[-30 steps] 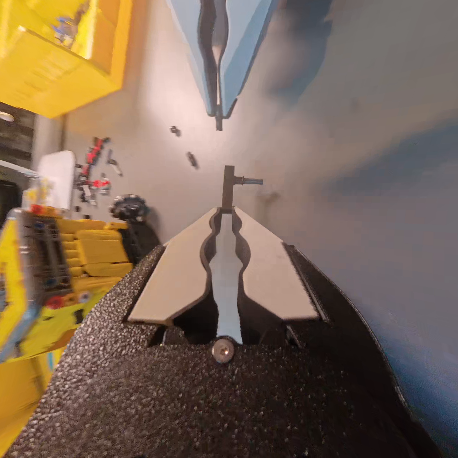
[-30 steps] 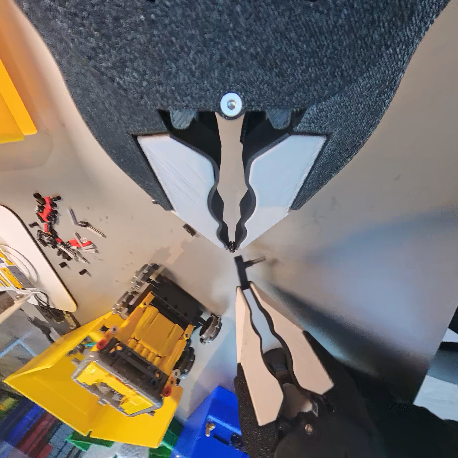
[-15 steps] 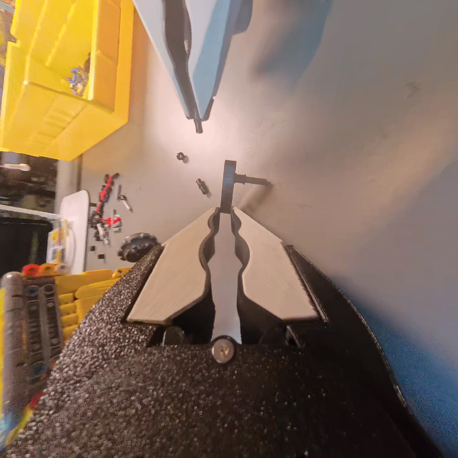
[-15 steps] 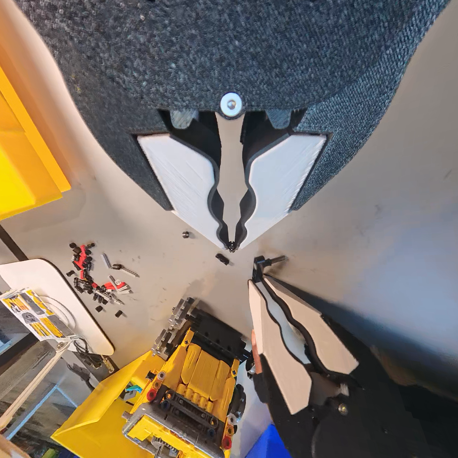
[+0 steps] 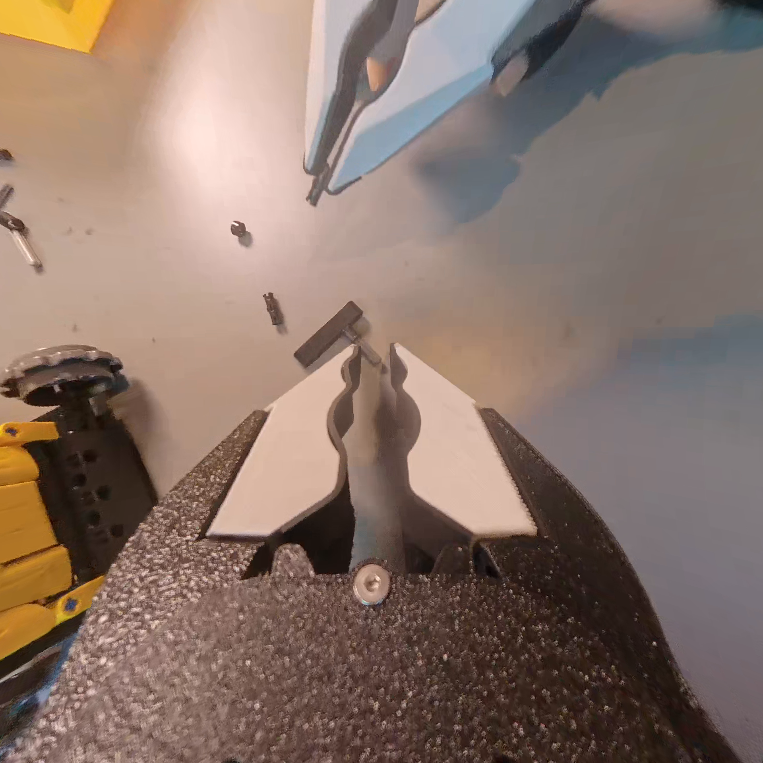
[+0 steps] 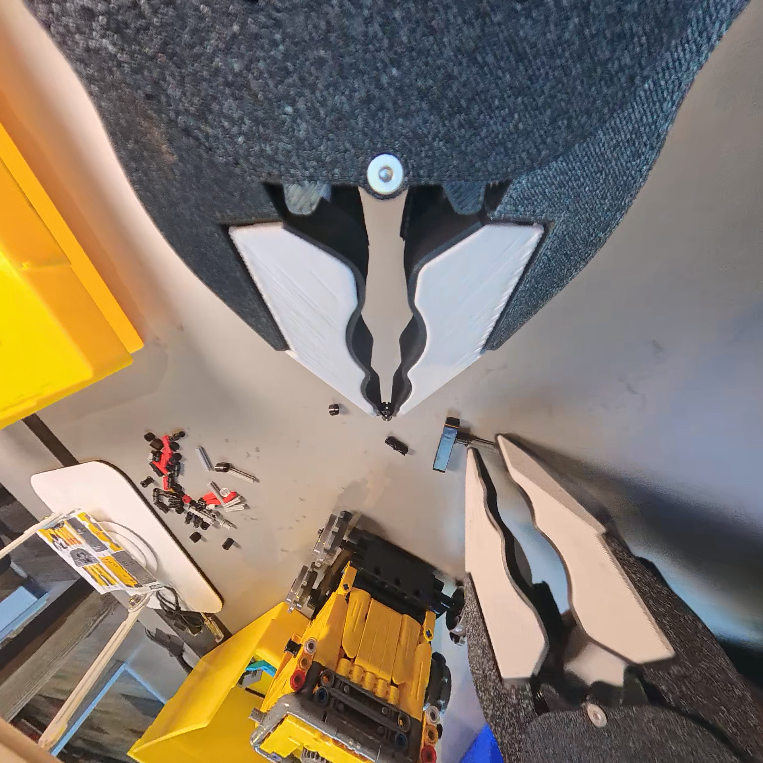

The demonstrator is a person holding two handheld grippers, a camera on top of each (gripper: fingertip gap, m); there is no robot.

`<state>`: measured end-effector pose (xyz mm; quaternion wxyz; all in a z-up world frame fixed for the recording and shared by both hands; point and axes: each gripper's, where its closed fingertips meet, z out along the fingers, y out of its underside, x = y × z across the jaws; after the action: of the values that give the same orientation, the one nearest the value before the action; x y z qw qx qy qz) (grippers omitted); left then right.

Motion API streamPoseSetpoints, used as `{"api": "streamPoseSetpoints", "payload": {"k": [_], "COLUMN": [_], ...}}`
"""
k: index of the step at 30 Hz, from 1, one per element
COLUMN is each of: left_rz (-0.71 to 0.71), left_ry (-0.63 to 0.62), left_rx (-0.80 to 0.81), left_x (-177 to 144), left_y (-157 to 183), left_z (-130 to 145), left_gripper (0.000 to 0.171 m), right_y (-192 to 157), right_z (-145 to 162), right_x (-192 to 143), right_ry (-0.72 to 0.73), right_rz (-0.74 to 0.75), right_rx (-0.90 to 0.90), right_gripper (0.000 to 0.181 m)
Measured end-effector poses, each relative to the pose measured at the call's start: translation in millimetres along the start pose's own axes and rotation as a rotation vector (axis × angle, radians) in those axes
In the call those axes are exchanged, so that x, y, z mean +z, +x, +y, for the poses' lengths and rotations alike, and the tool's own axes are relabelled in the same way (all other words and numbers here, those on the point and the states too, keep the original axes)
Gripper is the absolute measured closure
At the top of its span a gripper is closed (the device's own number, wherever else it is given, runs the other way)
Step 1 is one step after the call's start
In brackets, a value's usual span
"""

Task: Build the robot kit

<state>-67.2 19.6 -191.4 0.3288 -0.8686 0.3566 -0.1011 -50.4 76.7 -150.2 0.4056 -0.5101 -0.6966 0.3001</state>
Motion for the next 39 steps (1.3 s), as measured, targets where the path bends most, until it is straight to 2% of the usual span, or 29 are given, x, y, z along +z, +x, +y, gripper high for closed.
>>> {"api": "streamPoseSetpoints", "payload": {"k": [3, 6, 8, 11, 16, 20, 22, 26, 28, 31, 34, 39], "left_rz": [-0.063, -0.104, -0.071, -0.05, 0.041, 0.125, 0.134, 0.17, 0.208, 0.34, 0.407, 0.452], "left_ry": [-0.026, -0.049, -0.048, -0.043, -0.023, -0.036, -0.029, -0.019, 0.041, 0.238, 0.378, 0.441], "left_rx": [0.019, 0.054, 0.109, 0.205, 0.151, 0.066, 0.063, 0.087, 0.07, 0.003, -0.017, -0.072], "left_x": [-5.4, -14.5, -15.3, -9.8, 4.2, 6.5, 7.2, 7.2, 6.1, -9.7, -30.9, -41.1], "left_y": [-22.1, -41.6, -36.2, -26.1, -20.7, -21.7, -24.9, -25.2, -19.2, 2.8, 8.7, 4.4], "left_z": [10.4, 20.0, 19.1, 12.3, -2.3, -3.1, -3.3, -3.7, -7.9, -30.8, -47.1, -47.6], "left_gripper": [0.168, 0.162, 0.153, 0.151, 0.155, 0.159, 0.167, 0.168, 0.168, 0.168, 0.168, 0.168], "right_y": [0.3, 0.2, -1.0, -3.2, -3.8, -4.1, -5.2, -9.3, -9.9, -16.8, -17.1, -19.7], "right_z": [-0.1, -1.8, -1.8, 0.6, 1.7, 0.4, 0.0, -4.1, -6.2, -16.9, -29.6, -38.1], "right_x": [-2.7, -4.4, -3.8, -1.6, -1.2, -2.0, -2.0, -2.9, -4.0, -10.6, -18.7, -26.5], "right_ry": [0.006, 0.014, 0.011, -0.002, -0.002, 0.008, 0.008, 0.034, 0.052, 0.129, 0.204, 0.267], "right_rz": [0.004, 0.005, 0.002, -0.004, -0.008, -0.012, -0.014, -0.036, -0.049, -0.113, -0.159, -0.226], "right_rx": [0.003, 0.003, -0.002, -0.009, -0.006, -0.002, -0.008, -0.002, 0.01, 0.04, 0.099, 0.167], "right_gripper": [0.177, 0.177, 0.177, 0.177, 0.177, 0.177, 0.177, 0.177, 0.177, 0.177, 0.177, 0.177]}}
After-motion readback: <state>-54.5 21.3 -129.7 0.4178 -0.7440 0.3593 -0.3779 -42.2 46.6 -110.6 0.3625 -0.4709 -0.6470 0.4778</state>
